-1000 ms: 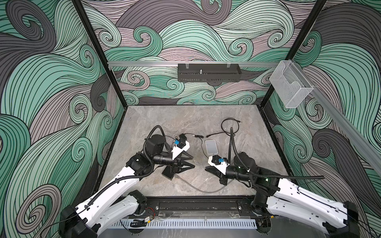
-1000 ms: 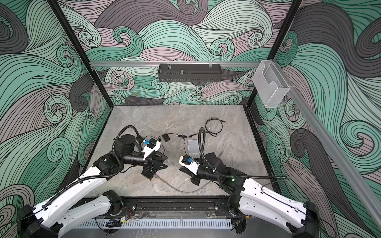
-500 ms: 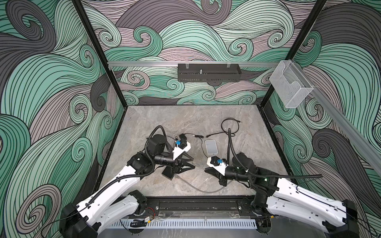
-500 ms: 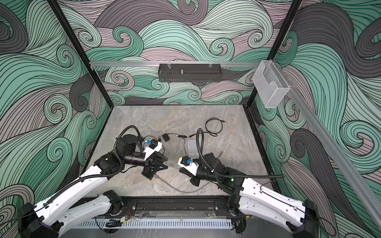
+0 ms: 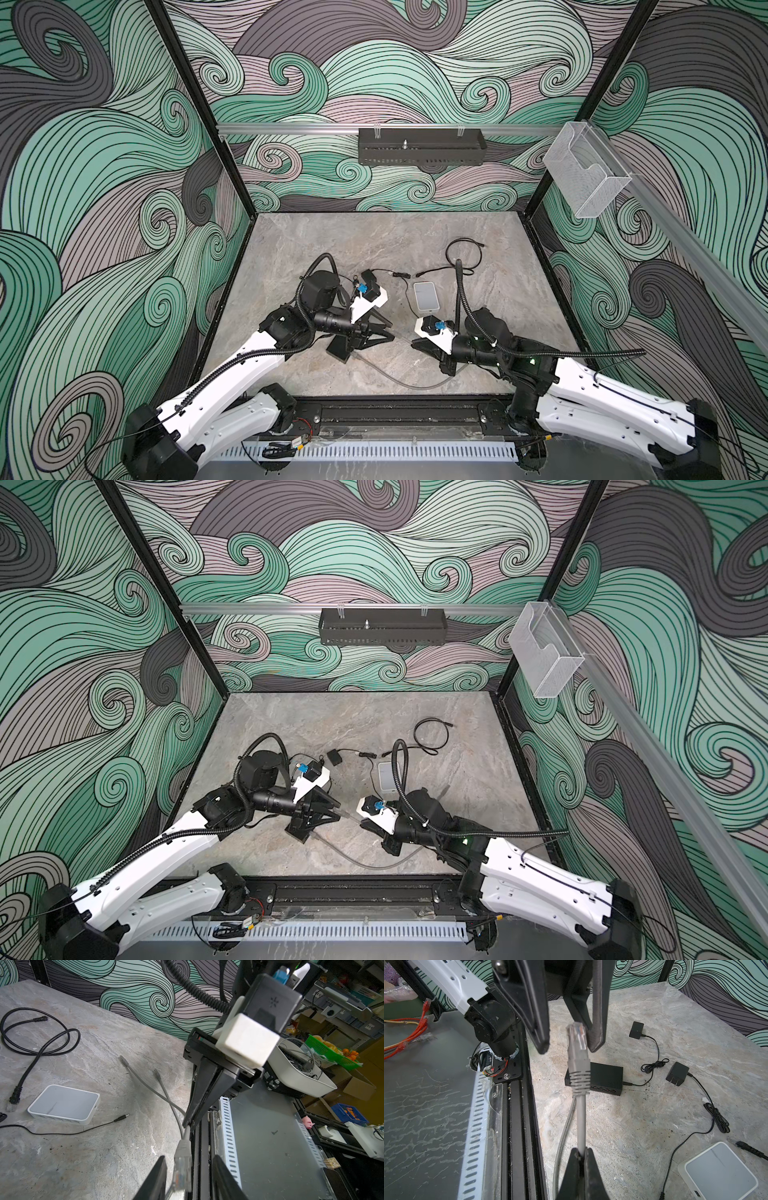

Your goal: Insert the plug into the switch port

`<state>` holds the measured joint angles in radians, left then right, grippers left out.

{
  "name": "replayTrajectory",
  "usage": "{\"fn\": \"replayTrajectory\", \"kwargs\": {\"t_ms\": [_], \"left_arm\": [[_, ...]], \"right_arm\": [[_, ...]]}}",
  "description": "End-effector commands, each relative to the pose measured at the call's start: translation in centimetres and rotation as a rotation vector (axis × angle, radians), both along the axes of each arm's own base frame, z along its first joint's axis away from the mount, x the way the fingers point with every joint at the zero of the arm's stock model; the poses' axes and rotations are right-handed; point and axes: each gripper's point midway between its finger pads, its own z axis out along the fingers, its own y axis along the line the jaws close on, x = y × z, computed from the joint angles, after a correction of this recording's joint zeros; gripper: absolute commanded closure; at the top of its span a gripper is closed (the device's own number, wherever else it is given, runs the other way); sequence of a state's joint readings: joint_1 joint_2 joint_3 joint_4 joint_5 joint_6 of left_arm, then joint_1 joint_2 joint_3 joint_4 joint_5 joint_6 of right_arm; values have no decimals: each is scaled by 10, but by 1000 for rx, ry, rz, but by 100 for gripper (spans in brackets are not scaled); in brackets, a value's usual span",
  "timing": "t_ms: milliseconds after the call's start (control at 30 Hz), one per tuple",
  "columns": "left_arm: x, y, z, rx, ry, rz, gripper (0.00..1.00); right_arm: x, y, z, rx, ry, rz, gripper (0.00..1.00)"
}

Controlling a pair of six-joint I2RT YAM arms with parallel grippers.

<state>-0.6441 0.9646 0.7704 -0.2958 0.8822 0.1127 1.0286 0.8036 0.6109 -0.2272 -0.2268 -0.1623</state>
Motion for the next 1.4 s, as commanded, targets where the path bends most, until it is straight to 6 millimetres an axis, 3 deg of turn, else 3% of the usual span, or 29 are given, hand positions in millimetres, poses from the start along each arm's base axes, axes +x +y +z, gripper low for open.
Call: {"fn": "replayTrajectory", "kwargs": {"t_ms": [0,700,1367], "left_arm": [[1,-3,13,-7,-18,-14,60],[5,-3,11,14,-15,7,62],[6,-3,8,35,4,2,83]], "right_arm": [[3,5,22,44,-48,2,100],[5,6,13,10,-44,0,100],[4,-1,19,39,-59,-19,100]]}}
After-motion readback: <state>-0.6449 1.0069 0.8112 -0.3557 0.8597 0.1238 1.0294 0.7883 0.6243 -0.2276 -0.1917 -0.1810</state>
